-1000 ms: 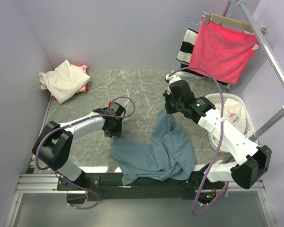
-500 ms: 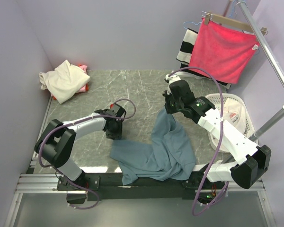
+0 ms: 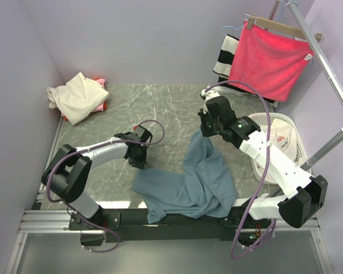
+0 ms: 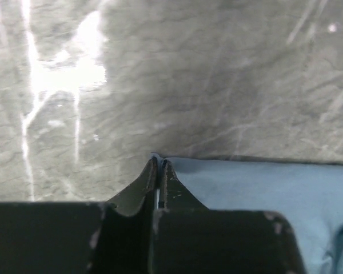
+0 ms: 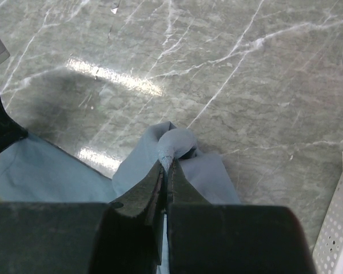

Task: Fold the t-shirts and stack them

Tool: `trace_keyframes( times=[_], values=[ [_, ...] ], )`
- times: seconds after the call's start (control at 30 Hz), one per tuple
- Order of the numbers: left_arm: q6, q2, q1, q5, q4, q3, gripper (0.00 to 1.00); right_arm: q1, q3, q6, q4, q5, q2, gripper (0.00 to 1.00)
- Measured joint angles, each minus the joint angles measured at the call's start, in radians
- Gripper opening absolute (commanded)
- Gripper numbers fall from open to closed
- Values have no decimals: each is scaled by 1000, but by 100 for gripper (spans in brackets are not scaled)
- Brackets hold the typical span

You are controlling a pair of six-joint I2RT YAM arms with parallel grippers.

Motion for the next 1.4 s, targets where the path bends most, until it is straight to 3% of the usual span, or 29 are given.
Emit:
trace_keyframes(
  times=[0.27,0.43,0.57,0.83,1.0,1.23,1.4],
  values=[
    [7,0,-7,19,-23,40,1,-5,-7,-5,-3,43,-4,0],
    [62,-73,114,-8,-123,262,1,-13,36,-23,-38,148,-48,0],
    [117,-218,216,-107,-154,511,1,-14,97,-26,-39,236,-183,0],
    [183,-553,234,-270,-188,813,1,-16,132,-7,-23,320,-497,0],
    [186,-679,235,-262,-253,858,1,-16,144,-3,-23,307,-590,0],
    [186,-737,235,-179,-374,929,6,-16,162,-11,-39,201,-646,0],
    [185,-751,235,-161,-434,1062,12,-16,212,-23,-37,155,-665,1]
  ],
)
